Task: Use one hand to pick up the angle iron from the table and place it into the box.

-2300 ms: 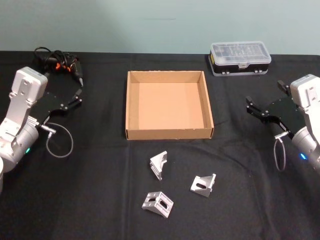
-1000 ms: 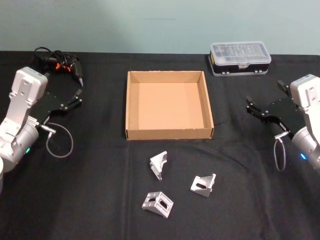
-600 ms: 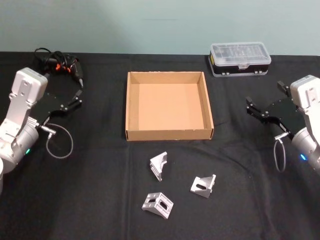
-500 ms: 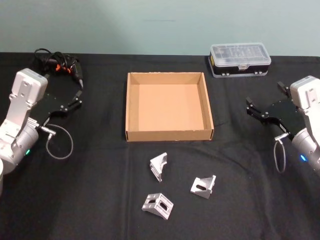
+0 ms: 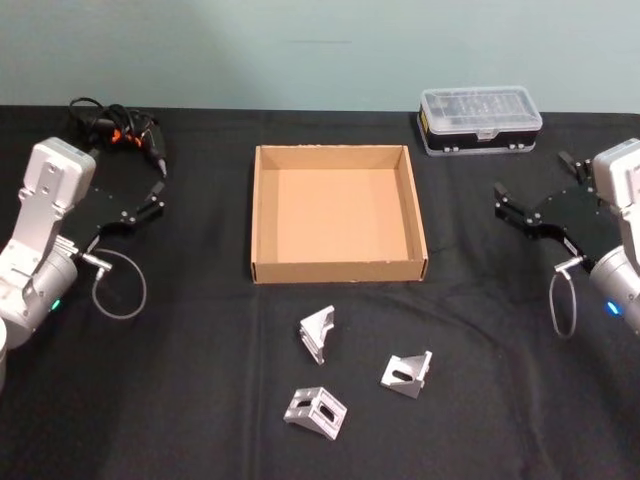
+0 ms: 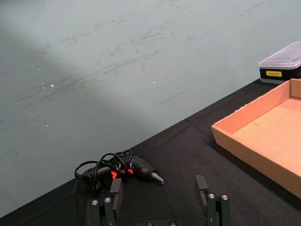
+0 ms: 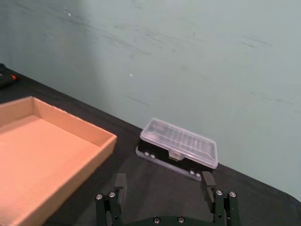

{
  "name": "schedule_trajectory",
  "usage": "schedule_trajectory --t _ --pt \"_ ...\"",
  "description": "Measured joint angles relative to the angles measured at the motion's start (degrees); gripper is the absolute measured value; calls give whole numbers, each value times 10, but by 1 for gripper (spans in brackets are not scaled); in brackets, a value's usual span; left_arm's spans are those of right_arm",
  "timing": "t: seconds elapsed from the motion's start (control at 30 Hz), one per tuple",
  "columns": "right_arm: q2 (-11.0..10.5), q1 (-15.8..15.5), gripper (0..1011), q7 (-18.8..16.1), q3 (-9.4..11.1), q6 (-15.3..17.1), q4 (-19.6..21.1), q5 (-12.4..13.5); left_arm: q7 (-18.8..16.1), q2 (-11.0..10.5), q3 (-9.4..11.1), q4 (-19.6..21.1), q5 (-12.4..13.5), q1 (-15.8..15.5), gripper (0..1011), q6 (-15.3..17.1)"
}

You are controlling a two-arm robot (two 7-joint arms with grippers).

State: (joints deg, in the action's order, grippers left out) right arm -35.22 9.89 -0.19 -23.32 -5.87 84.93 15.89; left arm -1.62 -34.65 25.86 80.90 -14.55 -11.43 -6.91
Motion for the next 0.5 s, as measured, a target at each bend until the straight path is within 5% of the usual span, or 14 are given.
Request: schedule_trajectory --t 0.23,0.5 --pt "-18 -19 1004 -29 22 32 55 26 0 0 0 0 0 0 1000 0" --pt "-65 -52 1004 -89 56 101 142 75 0 0 0 0 0 0 1000 0"
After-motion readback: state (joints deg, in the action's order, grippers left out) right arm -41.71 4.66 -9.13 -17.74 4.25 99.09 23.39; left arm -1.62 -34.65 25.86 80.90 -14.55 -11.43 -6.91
